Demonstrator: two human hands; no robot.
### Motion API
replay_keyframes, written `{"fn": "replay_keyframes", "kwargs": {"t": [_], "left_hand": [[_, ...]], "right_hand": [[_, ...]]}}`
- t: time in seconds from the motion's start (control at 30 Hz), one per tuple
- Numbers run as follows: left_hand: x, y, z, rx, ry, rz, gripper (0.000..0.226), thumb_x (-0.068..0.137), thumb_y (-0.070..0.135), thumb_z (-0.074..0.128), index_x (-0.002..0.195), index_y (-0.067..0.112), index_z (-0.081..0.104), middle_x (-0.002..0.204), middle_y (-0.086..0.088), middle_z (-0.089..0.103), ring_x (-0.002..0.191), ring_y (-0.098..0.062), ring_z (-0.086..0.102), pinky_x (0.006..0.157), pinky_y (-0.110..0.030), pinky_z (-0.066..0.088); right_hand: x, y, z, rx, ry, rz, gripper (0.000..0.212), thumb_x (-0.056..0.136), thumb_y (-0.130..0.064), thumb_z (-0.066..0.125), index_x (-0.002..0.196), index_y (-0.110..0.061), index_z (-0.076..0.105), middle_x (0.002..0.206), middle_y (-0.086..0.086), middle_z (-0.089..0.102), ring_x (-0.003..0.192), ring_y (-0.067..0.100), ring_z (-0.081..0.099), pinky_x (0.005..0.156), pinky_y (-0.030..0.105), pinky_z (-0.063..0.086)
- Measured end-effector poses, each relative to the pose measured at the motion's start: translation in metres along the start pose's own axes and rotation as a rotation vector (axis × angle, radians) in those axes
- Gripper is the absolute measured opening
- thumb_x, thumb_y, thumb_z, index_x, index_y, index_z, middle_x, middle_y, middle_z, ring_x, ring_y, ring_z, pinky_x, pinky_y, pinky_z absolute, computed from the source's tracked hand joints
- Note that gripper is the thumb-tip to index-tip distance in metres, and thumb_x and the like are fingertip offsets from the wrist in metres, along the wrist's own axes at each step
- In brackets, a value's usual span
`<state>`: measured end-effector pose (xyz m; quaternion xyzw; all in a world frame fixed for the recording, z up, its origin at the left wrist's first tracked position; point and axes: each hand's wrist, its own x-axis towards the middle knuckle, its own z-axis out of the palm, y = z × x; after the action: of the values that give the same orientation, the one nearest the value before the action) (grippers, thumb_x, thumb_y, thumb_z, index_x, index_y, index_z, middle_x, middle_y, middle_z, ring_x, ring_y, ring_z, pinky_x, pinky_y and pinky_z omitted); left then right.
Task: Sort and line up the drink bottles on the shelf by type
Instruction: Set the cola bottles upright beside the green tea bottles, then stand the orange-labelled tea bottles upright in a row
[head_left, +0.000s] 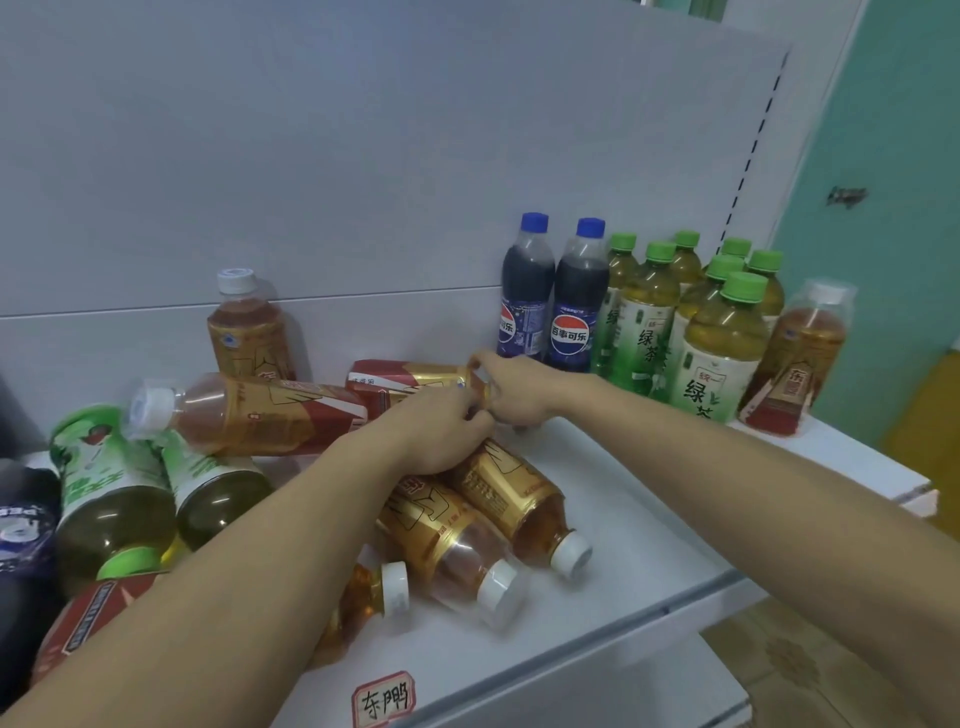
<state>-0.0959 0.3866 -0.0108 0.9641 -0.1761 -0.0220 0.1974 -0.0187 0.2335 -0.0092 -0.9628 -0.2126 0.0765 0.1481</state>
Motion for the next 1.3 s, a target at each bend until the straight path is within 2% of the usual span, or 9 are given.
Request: {"fn": "replay_keyframes", "kwargs": {"t": [0.1, 0.27, 0.43, 0.57, 0.77, 0.97, 1.1, 1.2, 1.3], "left_hand": [[-0.001, 0.0, -0.001, 0.002, -0.003, 0.012, 0.033, 0.103, 0.039, 0.039, 0.117, 0.019, 0.061, 0.106, -0.004, 0.065, 0.095, -0.018, 0.061, 0.093, -0.042, 0.052], [-0.002, -0.001, 0.0, -0.001, -0.018, 0.011, 0.03, 0.104, 0.04, 0.037, 0.11, 0.021, 0.059, 0.099, 0.001, 0.061, 0.089, -0.013, 0.057, 0.089, -0.035, 0.05], [0.0, -0.004, 0.001, 0.027, -0.015, -0.016, 0.038, 0.1, 0.047, 0.037, 0.11, 0.022, 0.064, 0.105, 0.0, 0.065, 0.094, -0.018, 0.061, 0.092, -0.043, 0.052], [-0.001, -0.003, 0.001, -0.01, -0.034, -0.022, 0.036, 0.101, 0.045, 0.038, 0.111, 0.022, 0.063, 0.105, 0.0, 0.064, 0.095, -0.016, 0.061, 0.093, -0.041, 0.053], [-0.001, -0.005, 0.003, -0.046, -0.029, -0.012, 0.033, 0.102, 0.046, 0.039, 0.109, 0.024, 0.062, 0.102, 0.002, 0.064, 0.093, -0.013, 0.061, 0.092, -0.039, 0.054], [0.002, -0.009, 0.002, -0.056, -0.025, -0.002, 0.031, 0.102, 0.046, 0.04, 0.108, 0.025, 0.061, 0.1, 0.004, 0.064, 0.091, -0.012, 0.062, 0.091, -0.037, 0.054], [0.004, -0.006, -0.001, 0.0, -0.035, -0.002, 0.034, 0.103, 0.045, 0.037, 0.1, 0.023, 0.063, 0.096, 0.001, 0.063, 0.088, -0.013, 0.06, 0.086, -0.034, 0.051], [0.006, -0.004, 0.0, 0.068, -0.016, -0.032, 0.04, 0.103, 0.048, 0.033, 0.1, 0.023, 0.065, 0.095, -0.001, 0.064, 0.086, -0.015, 0.059, 0.078, -0.034, 0.047], [0.008, 0.0, 0.003, 0.136, 0.012, -0.091, 0.047, 0.104, 0.049, 0.029, 0.104, 0.02, 0.065, 0.095, -0.004, 0.064, 0.084, -0.014, 0.058, 0.075, -0.033, 0.042]], "right_hand": [[-0.001, 0.012, 0.006, 0.081, 0.033, -0.061, 0.072, 0.091, -0.029, 0.072, 0.148, -0.021, 0.029, 0.13, 0.007, 0.059, 0.094, 0.014, 0.059, 0.077, 0.026, 0.047], [-0.013, 0.013, -0.017, -0.044, 0.059, -0.128, 0.058, 0.092, -0.032, 0.07, 0.136, -0.025, 0.033, 0.095, -0.003, 0.061, 0.081, 0.013, 0.062, 0.066, 0.025, 0.046], [-0.023, -0.01, -0.072, 0.018, 0.215, -0.147, 0.037, 0.097, -0.042, 0.062, 0.125, -0.026, 0.045, 0.091, -0.004, 0.061, 0.071, 0.016, 0.064, 0.053, 0.022, 0.047], [-0.012, -0.033, -0.094, -0.037, 0.346, -0.187, 0.033, 0.1, -0.041, 0.056, 0.13, -0.026, 0.053, 0.082, -0.015, 0.052, 0.07, 0.008, 0.055, 0.064, 0.024, 0.04], [0.014, -0.061, -0.082, -0.035, 0.452, -0.204, 0.036, 0.101, -0.037, 0.054, 0.134, -0.022, 0.059, 0.125, -0.002, 0.063, 0.108, 0.017, 0.057, 0.085, 0.026, 0.043], [0.01, -0.06, -0.076, 0.078, 0.447, -0.143, 0.045, 0.101, -0.035, 0.056, 0.142, -0.021, 0.047, 0.13, 0.005, 0.059, 0.109, 0.019, 0.057, 0.09, 0.032, 0.051], [-0.028, -0.043, -0.062, 0.111, 0.452, -0.113, 0.036, 0.101, -0.036, 0.056, 0.132, -0.021, 0.045, 0.1, -0.006, 0.061, 0.085, 0.008, 0.061, 0.074, 0.024, 0.051], [-0.068, -0.027, -0.043, 0.073, 0.317, -0.055, 0.018, 0.102, -0.035, 0.054, 0.112, -0.021, 0.049, 0.09, -0.007, 0.06, 0.079, 0.009, 0.061, 0.062, 0.021, 0.045], [-0.107, -0.011, -0.028, 0.091, 0.142, -0.001, 0.023, 0.102, -0.044, 0.051, 0.103, -0.022, 0.049, 0.098, 0.0, 0.063, 0.083, 0.018, 0.065, 0.06, 0.026, 0.048]]}}
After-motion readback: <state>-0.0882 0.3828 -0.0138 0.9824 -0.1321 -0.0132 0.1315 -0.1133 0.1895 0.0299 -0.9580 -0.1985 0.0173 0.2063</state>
